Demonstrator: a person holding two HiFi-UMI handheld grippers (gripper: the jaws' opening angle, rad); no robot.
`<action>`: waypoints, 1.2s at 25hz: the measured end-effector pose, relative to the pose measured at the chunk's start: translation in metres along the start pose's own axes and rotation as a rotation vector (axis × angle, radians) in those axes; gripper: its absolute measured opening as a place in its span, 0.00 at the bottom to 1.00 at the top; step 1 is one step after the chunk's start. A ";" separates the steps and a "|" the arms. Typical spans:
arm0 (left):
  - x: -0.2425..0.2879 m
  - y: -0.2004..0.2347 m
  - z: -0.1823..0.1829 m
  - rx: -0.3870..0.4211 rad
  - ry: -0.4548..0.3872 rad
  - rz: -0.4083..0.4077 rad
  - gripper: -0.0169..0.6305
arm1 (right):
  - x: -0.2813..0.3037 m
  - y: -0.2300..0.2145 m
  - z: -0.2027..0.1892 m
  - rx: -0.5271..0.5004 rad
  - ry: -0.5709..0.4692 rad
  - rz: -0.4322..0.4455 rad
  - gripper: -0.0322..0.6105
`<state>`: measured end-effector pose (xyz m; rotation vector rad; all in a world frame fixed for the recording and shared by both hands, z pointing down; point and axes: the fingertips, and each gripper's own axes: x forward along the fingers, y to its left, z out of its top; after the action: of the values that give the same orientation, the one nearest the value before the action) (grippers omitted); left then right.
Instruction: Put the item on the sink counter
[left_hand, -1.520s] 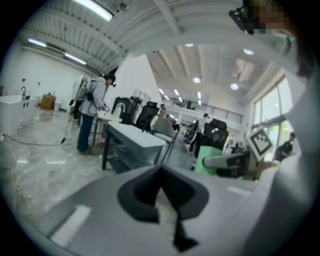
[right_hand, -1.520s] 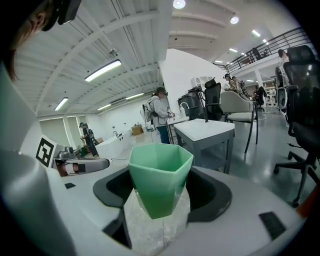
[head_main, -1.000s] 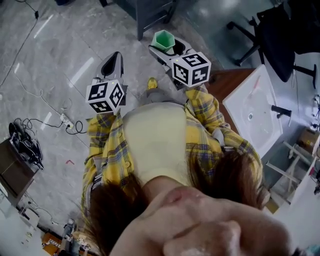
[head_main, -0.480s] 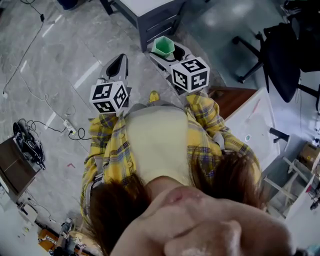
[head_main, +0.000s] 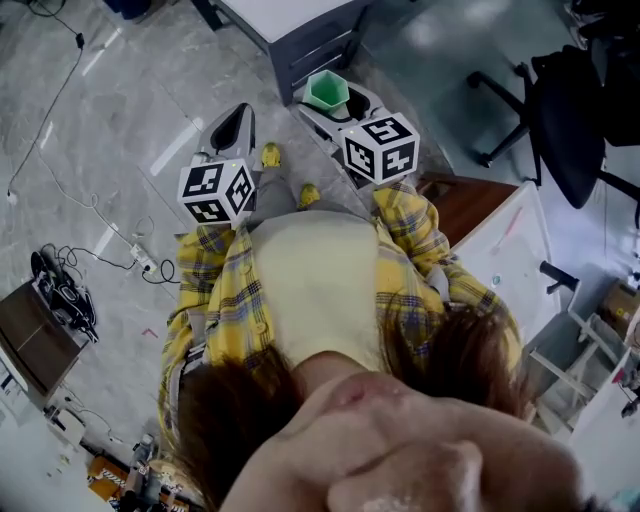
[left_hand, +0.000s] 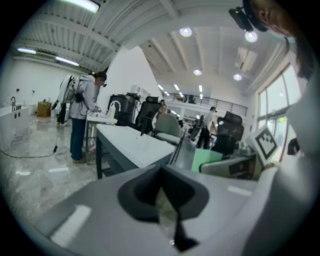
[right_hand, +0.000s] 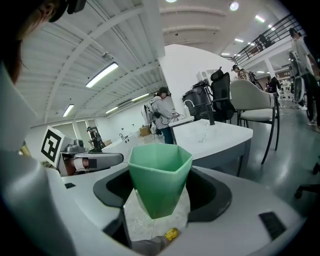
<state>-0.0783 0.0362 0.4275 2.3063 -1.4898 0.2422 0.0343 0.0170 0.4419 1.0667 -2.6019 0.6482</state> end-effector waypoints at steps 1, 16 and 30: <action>0.006 0.002 0.002 -0.001 0.001 -0.007 0.02 | 0.003 -0.004 0.001 0.002 0.000 -0.005 0.56; 0.091 0.071 0.052 0.023 0.017 -0.115 0.02 | 0.091 -0.050 0.062 0.025 -0.011 -0.108 0.56; 0.140 0.134 0.075 -0.013 0.020 -0.187 0.02 | 0.159 -0.070 0.101 0.009 0.004 -0.195 0.56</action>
<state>-0.1445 -0.1605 0.4375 2.4060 -1.2521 0.2032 -0.0334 -0.1726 0.4378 1.2999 -2.4519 0.6158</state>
